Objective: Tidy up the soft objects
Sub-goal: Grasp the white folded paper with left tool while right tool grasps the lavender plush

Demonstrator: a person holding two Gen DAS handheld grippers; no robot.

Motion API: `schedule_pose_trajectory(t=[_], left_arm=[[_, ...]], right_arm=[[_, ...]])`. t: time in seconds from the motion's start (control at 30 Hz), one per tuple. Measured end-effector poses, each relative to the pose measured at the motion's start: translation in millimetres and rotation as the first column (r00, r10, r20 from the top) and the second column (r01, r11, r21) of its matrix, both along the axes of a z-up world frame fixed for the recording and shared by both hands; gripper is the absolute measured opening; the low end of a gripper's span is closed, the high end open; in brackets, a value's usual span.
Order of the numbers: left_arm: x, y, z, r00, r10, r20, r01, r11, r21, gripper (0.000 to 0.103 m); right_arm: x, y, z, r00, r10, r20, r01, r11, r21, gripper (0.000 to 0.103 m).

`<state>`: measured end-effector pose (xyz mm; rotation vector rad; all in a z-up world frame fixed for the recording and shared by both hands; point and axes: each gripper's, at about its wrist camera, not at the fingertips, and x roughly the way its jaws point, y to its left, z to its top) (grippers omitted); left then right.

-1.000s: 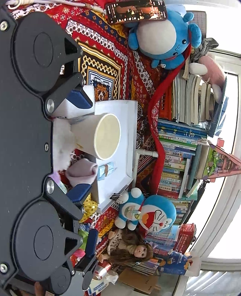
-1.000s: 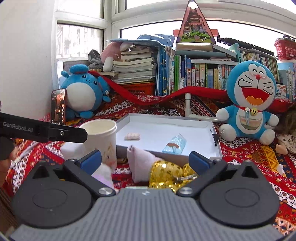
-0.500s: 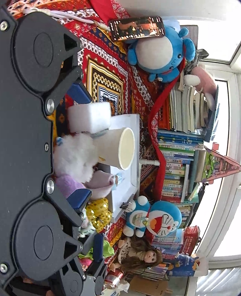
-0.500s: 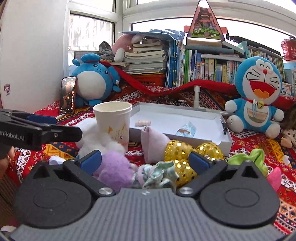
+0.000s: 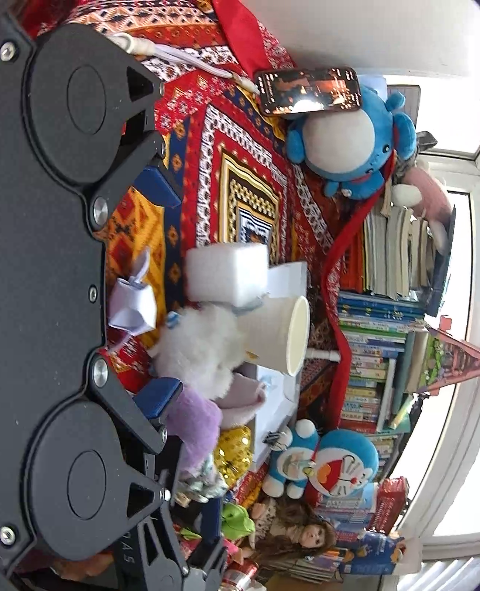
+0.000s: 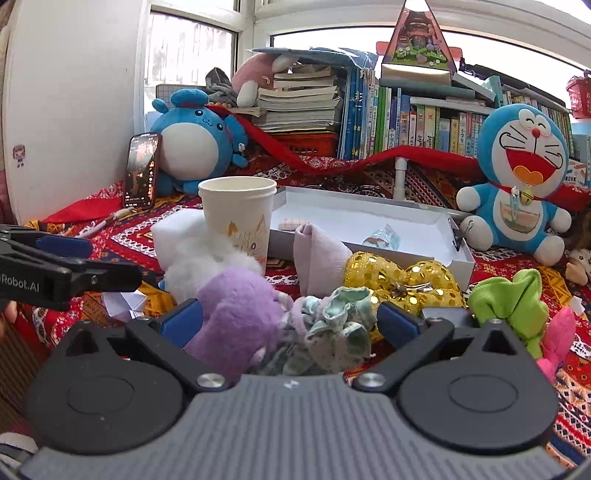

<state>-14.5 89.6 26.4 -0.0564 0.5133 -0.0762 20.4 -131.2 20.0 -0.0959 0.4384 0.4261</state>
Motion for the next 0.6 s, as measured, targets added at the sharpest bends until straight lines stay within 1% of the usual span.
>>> schedule_pose_trajectory(t=[0.17, 0.37, 0.47, 0.57, 0.6], left_arm=[[-3, 2, -6, 1.000, 0.013, -0.023, -0.013, 1.000, -0.009, 0.099], [-4, 1, -8, 0.999, 0.014, -0.030, -0.013, 1.000, 0.002, 0.097], [-5, 0, -7, 0.999, 0.009, -0.035, -0.009, 1.000, 0.001, 0.089], [-5, -1, -7, 0.999, 0.006, -0.040, -0.006, 1.000, 0.001, 0.080], [-5, -2, -7, 0.999, 0.005, -0.042, -0.005, 1.000, 0.002, 0.076]], right_arm=[[-2, 3, -2, 1.000, -0.008, 0.016, 0.008, 1.000, -0.018, 0.103], [-5, 4, -1, 1.000, -0.008, 0.020, 0.008, 1.000, -0.024, 0.103], [-7, 3, 2, 1.000, -0.006, 0.026, 0.006, 1.000, -0.005, 0.103], [-11, 4, 6, 0.998, 0.001, 0.057, -0.002, 1.000, 0.006, 0.103], [-12, 4, 7, 0.998, 0.005, 0.070, -0.005, 1.000, 0.008, 0.103]])
